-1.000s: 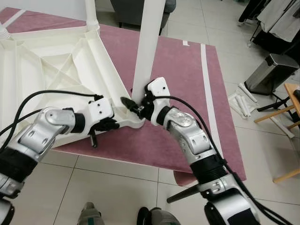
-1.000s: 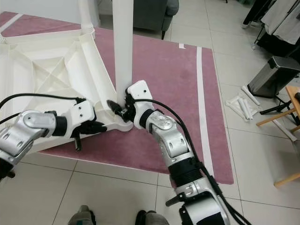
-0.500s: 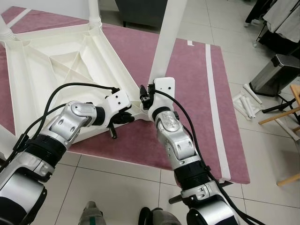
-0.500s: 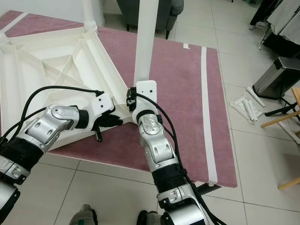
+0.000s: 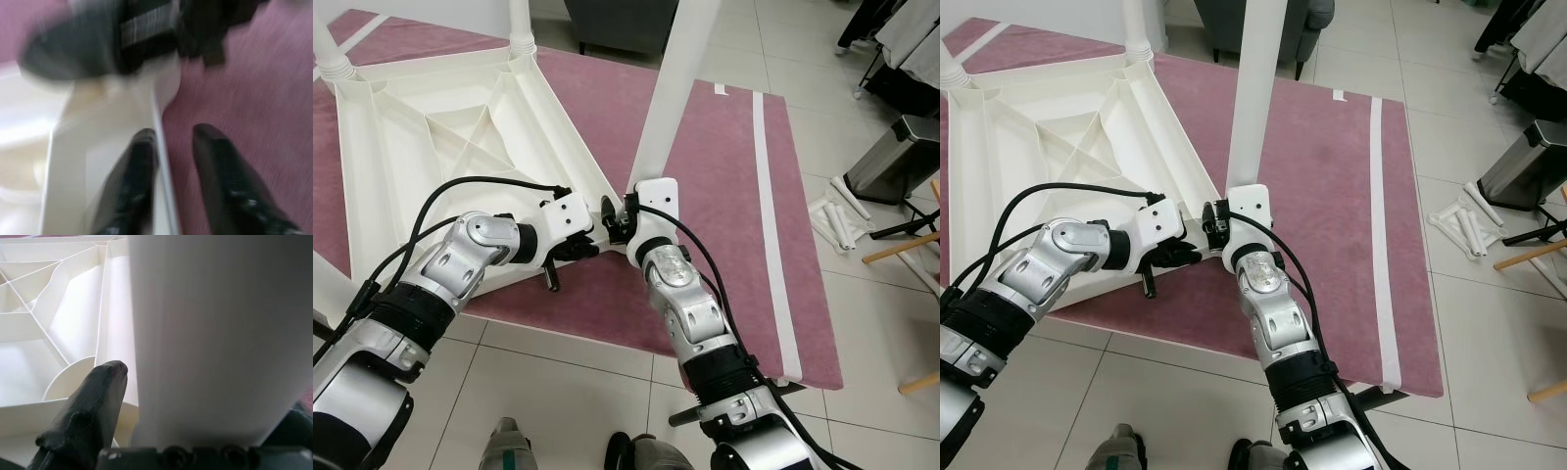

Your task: Building children table

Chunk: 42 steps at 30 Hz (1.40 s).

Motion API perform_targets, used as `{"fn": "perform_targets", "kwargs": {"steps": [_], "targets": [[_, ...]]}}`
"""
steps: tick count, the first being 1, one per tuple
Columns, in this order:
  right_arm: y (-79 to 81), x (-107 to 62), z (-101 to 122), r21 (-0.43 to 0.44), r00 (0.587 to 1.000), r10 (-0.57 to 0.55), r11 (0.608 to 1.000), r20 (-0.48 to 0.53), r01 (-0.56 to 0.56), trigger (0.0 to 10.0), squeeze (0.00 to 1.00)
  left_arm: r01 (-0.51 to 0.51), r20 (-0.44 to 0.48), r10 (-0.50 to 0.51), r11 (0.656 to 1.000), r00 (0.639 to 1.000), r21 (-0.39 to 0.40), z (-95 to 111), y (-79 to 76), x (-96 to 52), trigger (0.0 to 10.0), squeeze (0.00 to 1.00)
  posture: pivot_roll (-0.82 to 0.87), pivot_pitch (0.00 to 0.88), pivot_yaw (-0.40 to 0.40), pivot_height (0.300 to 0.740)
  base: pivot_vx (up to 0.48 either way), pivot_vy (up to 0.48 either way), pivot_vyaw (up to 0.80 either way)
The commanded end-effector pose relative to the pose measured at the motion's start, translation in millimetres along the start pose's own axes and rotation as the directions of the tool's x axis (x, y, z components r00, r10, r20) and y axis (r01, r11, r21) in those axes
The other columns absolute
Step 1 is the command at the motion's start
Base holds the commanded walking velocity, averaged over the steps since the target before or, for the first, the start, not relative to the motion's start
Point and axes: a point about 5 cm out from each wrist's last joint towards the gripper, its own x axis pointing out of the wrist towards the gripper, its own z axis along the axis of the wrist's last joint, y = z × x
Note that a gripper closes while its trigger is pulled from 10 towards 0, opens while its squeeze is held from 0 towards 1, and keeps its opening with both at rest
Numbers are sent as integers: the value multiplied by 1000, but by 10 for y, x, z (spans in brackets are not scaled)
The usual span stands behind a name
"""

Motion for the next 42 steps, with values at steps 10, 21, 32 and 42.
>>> {"fn": "perform_targets", "kwargs": {"steps": [10, 21, 32, 42], "targets": [[-156, -356, 158, 38, 964, 240, 969, 118, -246, 10000, 0, -127, 161, 128, 992, 979, -19, 178, -69, -278, 10000, 0, 218, 114, -54, 740, 0, 0, 0], [-414, -702, -43, 16, 976, 210, 977, 61, -212, 10000, 0, -269, 76, 273, 962, 959, -50, -43, -296, -546, 10000, 0, 207, 85, -47, 740, 0, 0, 0], [-488, -962, -97, 92, 976, 207, 973, 60, -212, 10000, 0, -624, 6, 645, 741, 764, -247, -79, -317, -618, 10000, 0, 202, 0, -11, 740, 0, 0, 0], [-308, -821, -195, 132, 972, 227, 964, 58, -232, 10000, 0, -690, 14, 719, 672, 695, -270, -140, -193, -493, 10000, 0, 184, 0, -43, 740, 0, 0, 0]]}}
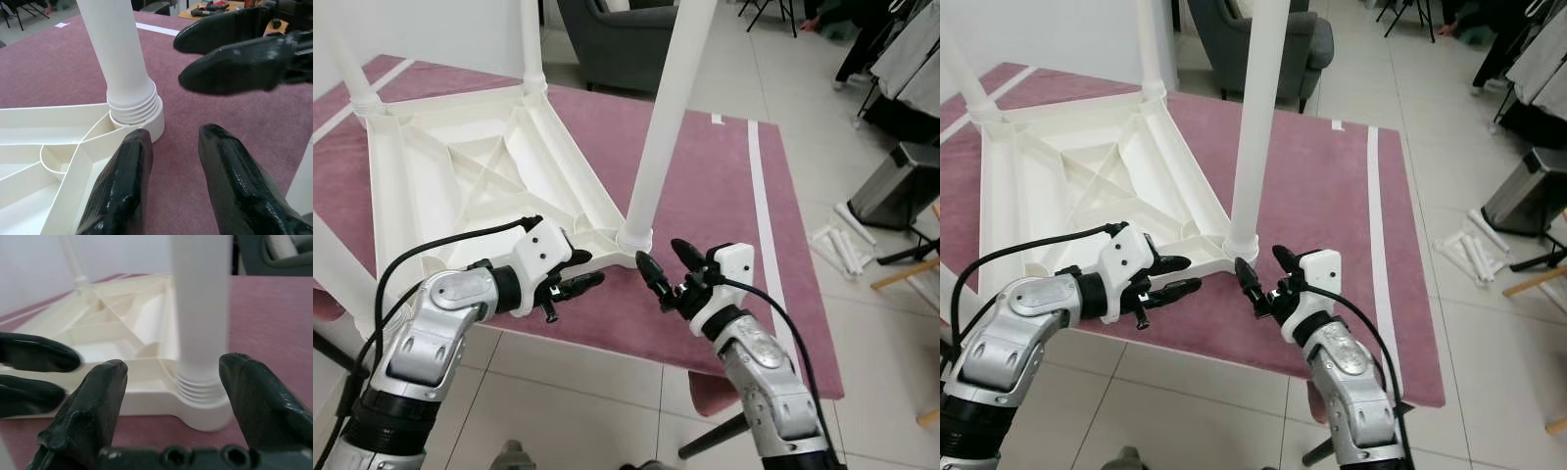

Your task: Building children table

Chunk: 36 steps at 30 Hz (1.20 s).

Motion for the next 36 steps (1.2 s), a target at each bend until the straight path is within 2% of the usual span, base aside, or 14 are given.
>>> {"fn": "perform_targets", "kwargs": {"steps": [1, 4, 9, 15, 16, 17, 18, 20, 22, 24, 25, 29, 33, 36], "targets": [[-4, 25, -17, -11, 1000, 8, 1000, -9, -8, 10000, 0, -551, -33, 551, 835, 834, 12, -96, 315, -105, 10000, 0, 183, 0, -47, 740, 0, 0, 0], [-13, 47, 10, -19, 1000, 8, 1000, -6, -8, 10000, 0, -550, -61, 555, 831, 830, 79, -122, 395, -137, 10000, 0, 193, 0, -49, 740, 0, 0, 0], [-37, 36, -18, -30, 1000, -8, 1000, -11, 8, 10000, 0, -507, -120, 523, 850, 844, 143, -93, 522, -211, 10000, 0, 194, 0, -36, 740, 0, 0, 0], [-102, 11, -38, -46, 999, -41, 998, -16, 40, 10000, 0, -499, -123, 512, 858, 850, 126, -83, 557, -227, 10000, 0, 182, 0, -30, 740, 0, 0, 0], [-148, -7, -31, -55, 998, -60, 997, -14, 59, 10000, 0, -456, -137, 471, 881, 871, 127, -98, 545, -189, 10000, 0, 166, 0, -13, 740, 0, 0, 0], [-148, -7, -31, -55, 998, -60, 997, -14, 59, 10000, 0, -456, -137, 471, 881, 871, 127, -98, 545, -189, 10000, 0, 166, 0, -13, 740, 0, 0, 0], [-214, -43, -47, -67, 996, -83, 994, -17, 81, 10000, 0, -393, -163, 413, 909, 896, 139, -136, 520, -124, 10000, 0, 166, 0, -4, 740, 0, 0, 0], [-214, -43, -47, -67, 996, -83, 994, -17, 81, 10000, 0, -393, -163, 413, 909, 896, 139, -136, 520, -124, 10000, 0, 166, 0, -4, 740, 0, 0, 0], [-363, -110, -100, -75, 987, -161, 985, -27, 159, 10000, 0, -289, -249, 315, 948, 916, 136, -233, 512, 11, 10000, 0, 180, 0, -9, 740, 0, 0, 0], [-363, -110, -100, -75, 987, -161, 985, -27, 159, 10000, 0, -289, -249, 315, 948, 916, 136, -233, 512, 11, 10000, 0, 180, 0, -9, 740, 0, 0, 0], [-395, -122, -130, -81, 984, -173, 982, -37, 170, 10000, 0, -260, -280, 284, 958, 917, 121, -256, 520, 81, 10000, 0, 188, 0, -10, 740, 0, 0, 0], [-374, -86, -116, -85, 987, -158, 984, -35, 154, 10000, 0, -211, -318, 226, 974, 921, 80, -305, 486, 185, 10000, 0, 178, 0, -16, 740, 0, 0, 0], [-373, -54, -100, -91, 989, -144, 986, -31, 141, 10000, 0, -213, -374, 212, 976, 903, 38, -452, 464, 266, 10000, 0, 185, 0, -20, 740, 0, 0, 0], [-372, -50, -101, -93, 989, -143, 986, -30, 140, 10000, 0, -208, -371, 202, 978, 907, 22, -458, 457, 285, 10000, 0, 184, 0, -19, 740, 0, 0, 0]]}}
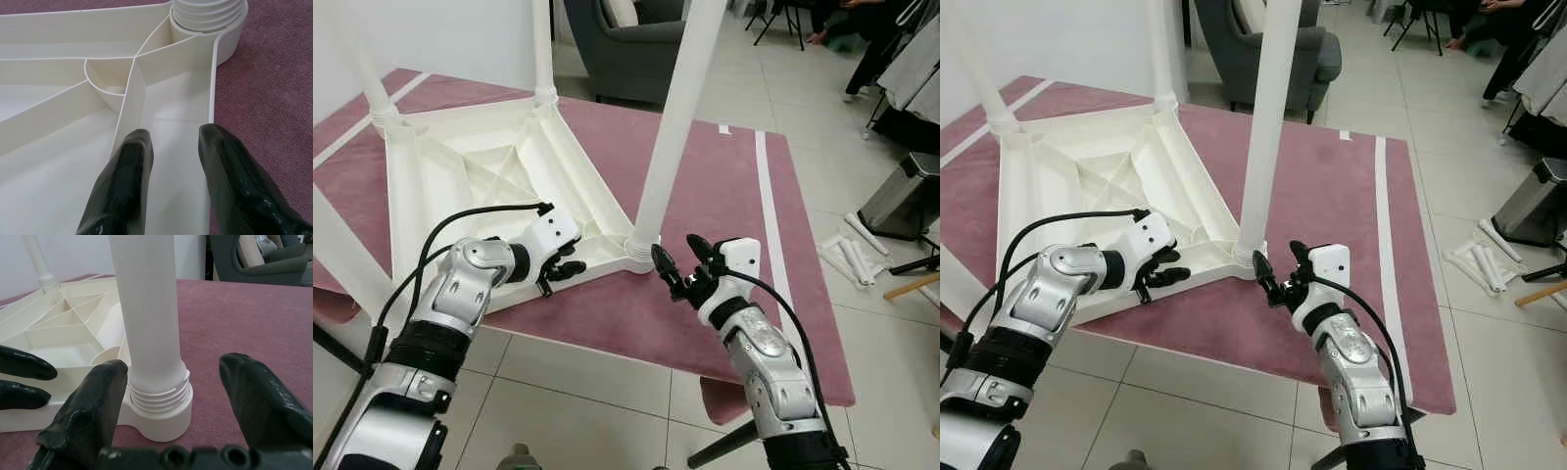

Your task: Building children table

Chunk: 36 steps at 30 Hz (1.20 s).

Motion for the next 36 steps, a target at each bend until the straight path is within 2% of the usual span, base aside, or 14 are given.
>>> {"fn": "perform_targets", "kwargs": {"steps": [1, 4, 8, 10, 15, 20, 24, 30, 35, 36], "targets": [[-7, 0, -26, -12, 1000, 1, 1000, -5, -1, 10000, 0, -176, -46, 175, 984, 984, -33, -111, 50, 44, 10000, 0, 184, 0, -19, 740, 0, 0, 0], [-1, 9, -32, -13, 1000, 2, 1000, -2, -2, 10000, 0, -131, -19, 130, 991, 991, -42, -71, 12, 61, 10000, 0, 185, 0, -19, 740, 0, 0, 0], [7, 18, -39, -15, 1000, 3, 1000, 0, -3, 10000, 0, -117, 14, 119, 991, 993, -68, -25, 14, 72, 10000, 0, 182, 0, -19, 740, 0, 0, 0], [9, 16, -39, -17, 1000, 4, 1000, 0, -4, 10000, 0, -104, 79, 112, 990, 991, -96, 85, 29, 56, 10000, 0, 185, 0, -21, 740, 0, 0, 0], [16, 16, -45, -18, 1000, 6, 1000, -3, -6, 10000, 0, -74, 118, 82, 995, 990, -70, 174, 2, 39, 10000, 0, 188, 0, -24, 740, 0, 0, 0], [29, 28, -45, -16, 1000, 11, 1000, -3, -11, 10000, 0, -53, 96, 57, 998, 994, -43, 148, -38, 71, 10000, 0, 189, 0, -24, 740, 0, 0, 0], [46, 31, -49, -14, 1000, 16, 1000, -2, -16, 10000, 0, -52, 28, 52, 999, 998, -15, 32, -65, 136, 10000, 0, 189, 0, -25, 740, 0, 0, 0], [54, 21, -59, -13, 1000, 19, 1000, -4, -19, 10000, 0, -21, -2, 20, 999, 1000, -30, -26, -111, 211, 10000, 0, 185, 0, -23, 740, 0, 0, 0], [52, 19, -61, -14, 1000, 19, 1000, -6, -19, 10000, 0, -12, -37, 12, 1000, 999, 3, -57, -134, 247, 10000, 0, 185, 0, -23, 740, 0, 0, 0], [54, 20, -60, -14, 1000, 20, 1000, -6, -20, 10000, 0, -12, -49, 14, 1000, 999, 23, -69, -131, 252, 6314, 0, 185, 0, -22, 740, 0, 0, 0]]}}
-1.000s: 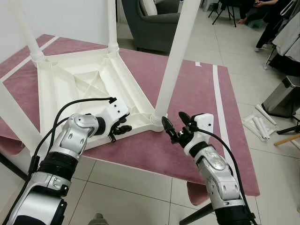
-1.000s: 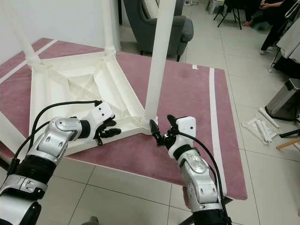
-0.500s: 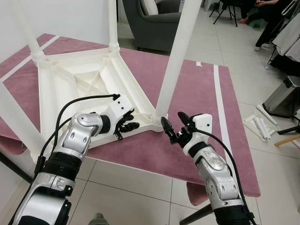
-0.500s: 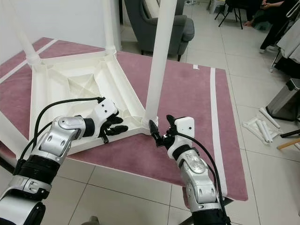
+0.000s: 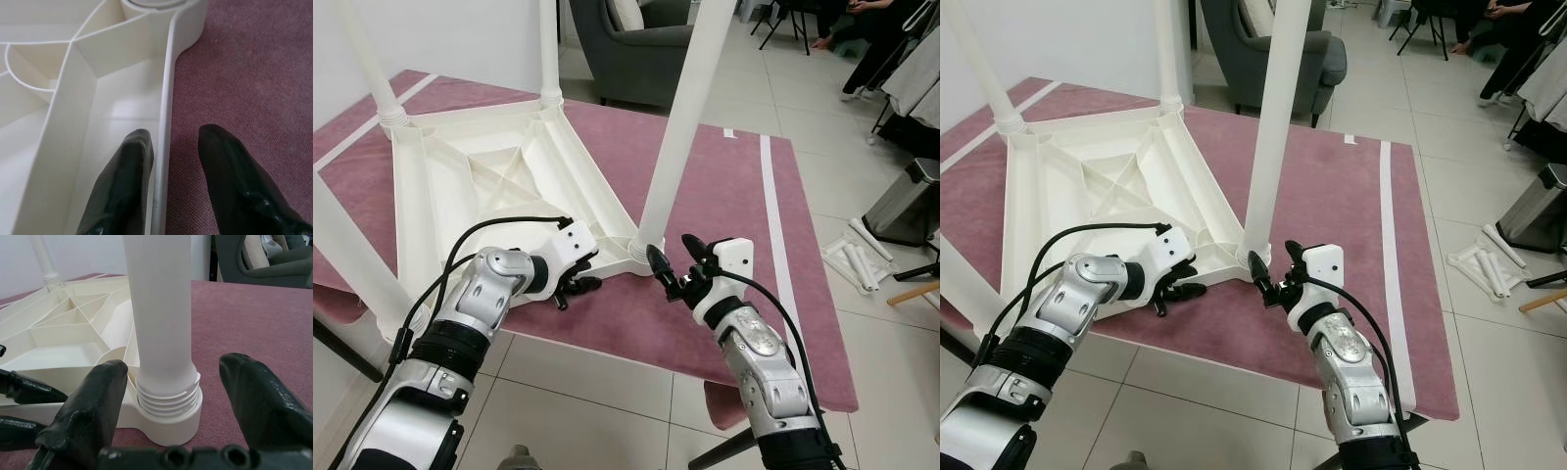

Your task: Building children table

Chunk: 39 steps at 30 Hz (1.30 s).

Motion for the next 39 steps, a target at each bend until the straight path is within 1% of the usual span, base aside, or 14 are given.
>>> {"fn": "perform_targets", "kwargs": {"steps": [1, 2, 3, 13, 14, 17, 18, 20, 24, 27, 29, 32, 34, 39], "targets": [[16, 3, -24, -4, 1000, 10, 1000, -8, -10, 10000, 0, -119, -36, 121, 992, 992, 50, -19, 76, 17, 1843, 0, 184, 0, -21, 740, 0, 0, 0], [16, 3, -24, -4, 1000, 10, 1000, -8, -10, 10000, 0, -119, -36, 121, 992, 992, 50, -19, 76, 17, 1843, 0, 184, 0, -21, 740, 0, 0, 0], [17, 5, -24, -4, 1000, 11, 1000, -8, -11, 10000, 0, -121, -42, 124, 991, 991, 63, -23, 85, 17, 0, 0, 184, 0, -21, 740, 0, 0, 0], [21, 11, -20, -7, 1000, 16, 1000, -6, -16, 10000, 0, -22, -35, 30, 978, 999, 208, -13, 79, -58, 0, 0, 183, 0, -22, 740, 0, 0, 0], [24, 7, -6, -14, 999, 33, 999, -7, -34, 10000, 0, 57, -9, -57, 957, 998, 285, 38, 38, -112, 0, 0, 182, 0, -23, 740, 0, 0, 0], [24, 7, -6, -14, 999, 33, 999, -7, -34, 10000, 0, 57, -9, -57, 957, 998, 285, 38, 38, -112, 0, 0, 182, 0, -23, 740, 0, 0, 0], [32, 2, 20, -23, 998, 57, 998, -5, -57, 10000, 0, 124, 4, -135, 921, 991, 369, 92, -2, -163, 0, 0, 179, 0, -24, 740, 0, 0, 0], [32, 2, 20, -23, 998, 57, 998, -5, -57, 10000, 0, 124, 4, -135, 921, 991, 369, 92, -2, -163, 0, 0, 179, 0, -24, 740, 0, 0, 0], [78, -53, 293, -88, 974, 226, 971, 22, -223, 10000, 0, 258, 5, -335, 737, 942, 625, 355, -105, -288, 0, 0, 170, 0, -25, 740, 0, 0, 0], [81, -61, 377, -110, 963, 267, 959, 27, -262, 10000, 0, 278, -12, -366, 684, 930, 675, 400, -123, -279, 0, 0, 167, 0, -27, 740, 0, 0, 0], [81, -61, 377, -110, 963, 267, 959, 27, -262, 10000, 0, 278, -12, -366, 684, 930, 675, 400, -123, -279, 0, 0, 167, 0, -27, 740, 0, 0, 0], [125, -67, 476, -140, 940, 341, 932, 25, -335, 10000, 0, 314, -50, -415, 599, 909, 737, 431, -154, -259, 0, 0, 161, 0, -26, 740, 0, 0, 0], [125, -67, 476, -140, 940, 341, 932, 25, -335, 10000, 0, 314, -50, -415, 599, 909, 737, 431, -154, -259, 0, 0, 161, 0, -26, 740, 0, 0, 0], [168, -79, 498, -153, 920, 391, 909, 1, -387, 10000, 0, 287, -53, -438, 488, 897, 824, 518, -172, -212, 0, 0, 159, 0, -30, 740, 0, 0, 0]]}}
